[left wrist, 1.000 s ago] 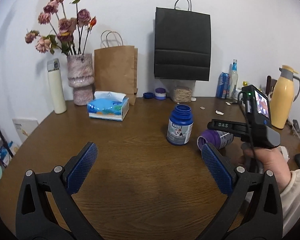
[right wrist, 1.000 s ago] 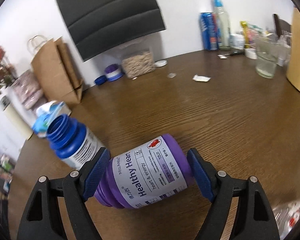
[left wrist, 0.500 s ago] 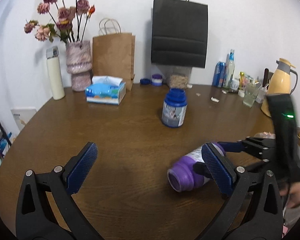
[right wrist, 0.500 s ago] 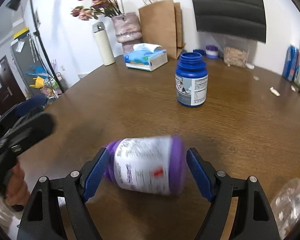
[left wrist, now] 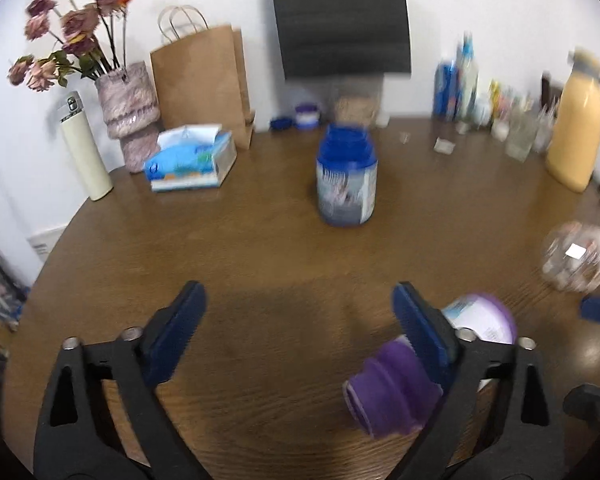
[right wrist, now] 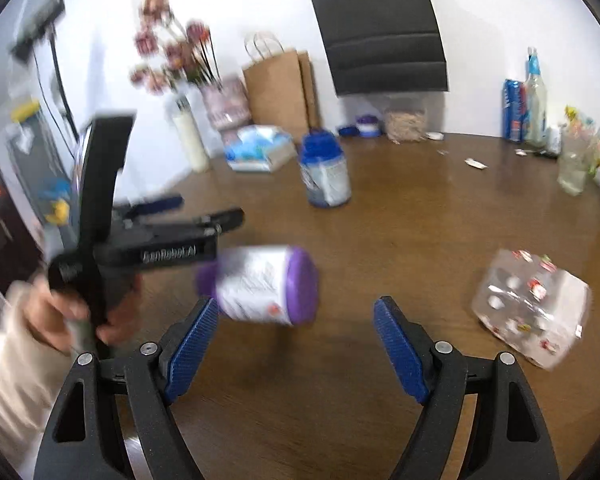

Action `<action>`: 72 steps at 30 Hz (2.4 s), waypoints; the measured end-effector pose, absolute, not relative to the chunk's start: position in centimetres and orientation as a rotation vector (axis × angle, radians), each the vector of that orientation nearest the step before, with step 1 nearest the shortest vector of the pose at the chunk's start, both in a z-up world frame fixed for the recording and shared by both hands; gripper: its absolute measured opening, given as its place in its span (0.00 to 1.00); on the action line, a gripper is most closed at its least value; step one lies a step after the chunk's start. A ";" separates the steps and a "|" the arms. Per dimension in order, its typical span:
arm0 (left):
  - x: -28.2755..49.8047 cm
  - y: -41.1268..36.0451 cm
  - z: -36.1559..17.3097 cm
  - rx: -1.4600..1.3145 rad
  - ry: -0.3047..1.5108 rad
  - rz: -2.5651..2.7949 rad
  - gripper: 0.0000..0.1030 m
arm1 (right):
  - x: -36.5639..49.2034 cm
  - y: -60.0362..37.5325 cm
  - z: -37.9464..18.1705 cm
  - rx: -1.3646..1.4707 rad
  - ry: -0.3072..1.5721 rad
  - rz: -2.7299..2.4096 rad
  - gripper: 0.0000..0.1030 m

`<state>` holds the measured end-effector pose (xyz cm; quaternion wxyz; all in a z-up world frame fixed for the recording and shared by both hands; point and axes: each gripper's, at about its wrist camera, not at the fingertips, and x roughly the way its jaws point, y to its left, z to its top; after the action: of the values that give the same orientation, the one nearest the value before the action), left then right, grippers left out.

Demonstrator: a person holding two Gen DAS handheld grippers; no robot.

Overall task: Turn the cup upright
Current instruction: 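Lift the purple bottle with the right gripper and turn it toward the left gripper, then close the left gripper on the purple bottle while the right gripper releases it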

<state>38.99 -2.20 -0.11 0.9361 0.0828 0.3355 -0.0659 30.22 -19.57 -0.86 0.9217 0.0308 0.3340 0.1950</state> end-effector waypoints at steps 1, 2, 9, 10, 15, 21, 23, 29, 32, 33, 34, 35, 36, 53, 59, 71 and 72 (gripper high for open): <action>38.8 -2.3 -0.6 0.170 0.707 -0.149 0.80 | 30.3 -19.2 -1.4 0.019 0.699 0.362 0.82; 38.2 -2.3 -0.8 0.157 0.699 -0.151 0.80 | 30.6 -19.2 -1.7 0.001 0.703 0.340 0.82; 33.8 -2.2 -1.2 0.174 0.712 -0.133 0.79 | 32.7 -18.6 -2.7 0.023 0.672 0.279 0.82; 33.3 -2.3 -1.2 0.171 0.718 -0.137 0.79 | 33.0 -18.3 -2.8 0.015 0.666 0.267 0.82; 31.6 -2.9 -1.5 0.167 0.755 -0.203 0.81 | 34.3 -18.4 -2.5 0.063 0.668 0.293 0.82; 30.7 0.1 -1.0 0.154 0.755 -0.161 0.83 | 31.8 -17.2 -1.0 0.047 0.672 0.560 0.82; 30.7 1.9 -0.3 0.135 0.734 -0.108 0.84 | 31.4 -15.7 -1.5 -0.040 0.675 0.582 0.82; 30.5 3.5 2.3 0.037 0.659 -0.143 0.85 | 32.4 -12.8 -3.1 -0.071 0.761 0.629 0.64; 31.4 2.8 2.4 -0.019 0.655 -0.240 0.88 | 30.8 -11.2 -3.0 -0.176 0.745 0.657 0.63; 31.8 2.5 2.2 -0.037 0.673 -0.264 0.87 | 30.3 -10.9 -3.0 -0.193 0.740 0.671 0.63; 32.7 2.1 1.6 -0.063 0.705 -0.291 0.85 | 29.8 -10.7 -3.0 -0.210 0.735 0.689 0.63; 33.4 1.6 1.0 -0.078 0.742 -0.305 0.72 | 29.6 -10.7 -3.1 -0.218 0.732 0.695 0.63; 33.8 1.2 0.3 -0.078 0.770 -0.306 0.56 | 29.3 -10.8 -3.1 -0.227 0.731 0.694 0.63; 31.6 1.1 0.3 -0.096 0.813 -0.376 0.69 | 29.8 -16.1 -2.0 -0.083 0.721 0.494 0.65; 33.9 -2.7 -2.6 0.014 1.088 -0.485 0.64 | 28.9 -19.6 -0.6 -0.018 0.701 0.436 0.65; 32.9 -3.1 0.9 0.060 0.704 -0.385 0.57 | 29.7 -22.1 2.6 0.150 0.612 0.497 0.68; 33.0 -2.7 1.8 0.048 0.645 -0.376 0.57 | 30.7 -22.0 4.0 0.199 0.575 0.551 0.68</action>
<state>32.97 -2.70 1.79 0.9308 0.0236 0.3150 -0.1839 30.69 -22.03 3.96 0.9169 0.0969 0.2796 0.2679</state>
